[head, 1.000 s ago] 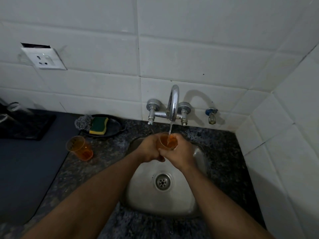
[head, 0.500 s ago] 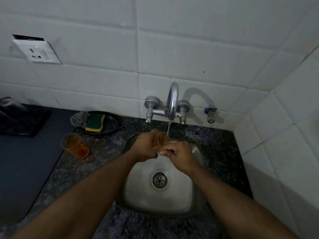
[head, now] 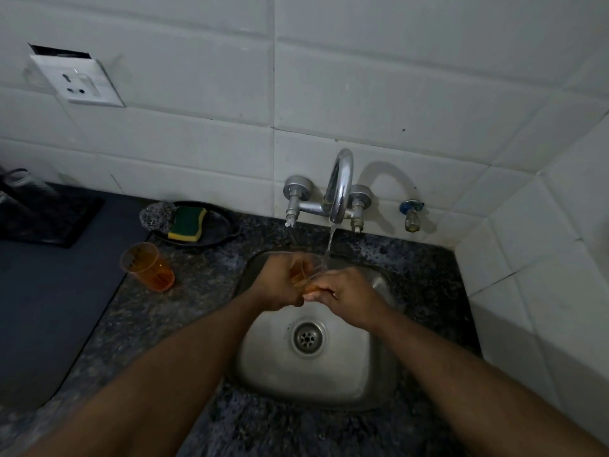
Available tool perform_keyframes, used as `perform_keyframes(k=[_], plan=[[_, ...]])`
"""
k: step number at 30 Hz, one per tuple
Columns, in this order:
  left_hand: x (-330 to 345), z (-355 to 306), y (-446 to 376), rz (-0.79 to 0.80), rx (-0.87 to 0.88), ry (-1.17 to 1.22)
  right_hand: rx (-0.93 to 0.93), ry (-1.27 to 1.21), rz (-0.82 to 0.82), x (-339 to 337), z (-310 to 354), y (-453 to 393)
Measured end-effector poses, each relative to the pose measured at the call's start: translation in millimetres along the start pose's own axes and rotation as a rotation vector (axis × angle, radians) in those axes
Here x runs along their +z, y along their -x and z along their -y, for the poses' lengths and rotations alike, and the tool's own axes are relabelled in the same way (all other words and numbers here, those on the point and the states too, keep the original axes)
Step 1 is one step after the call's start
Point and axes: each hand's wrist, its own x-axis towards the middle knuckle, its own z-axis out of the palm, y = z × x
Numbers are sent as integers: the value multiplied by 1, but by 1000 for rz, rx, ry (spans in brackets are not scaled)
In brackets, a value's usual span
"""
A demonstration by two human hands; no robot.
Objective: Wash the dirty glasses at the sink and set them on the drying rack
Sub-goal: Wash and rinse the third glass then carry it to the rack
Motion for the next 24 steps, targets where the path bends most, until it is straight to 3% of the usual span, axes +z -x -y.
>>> perform_keyframes(k=[2,3,8,9,12,13,15,17,19,22,24], plan=[[-9,3,-1,265,-114,9,-17,64,129,-8,-9,0],[-10,4,-2,299,-127,18,-21,76,134,-9,-10,-1],[11,-2,-4,-161,-6,39,21,-3,-71,-1,-2,-8],[10,-3,-2,-130,1,47,4,20,-21,-1,-4,-7],[-6,-2,-3,258,-99,-18,16,139,233,-10,-15,-6],[-7,-2,-3,320,-127,-22,16,144,248,-12,-16,-6],[-3,-3,-3,209,-102,-1,-2,93,154,-9,-14,-7],[9,-7,-2,-36,-45,32,-17,16,23,-4,-9,-8],[13,-9,-1,-149,-27,52,-27,4,21,-3,-7,-9],[2,-3,-1,145,-110,26,-8,125,217,-13,-11,-10],[0,0,-2,199,-124,46,-14,152,225,-14,-14,-11]])
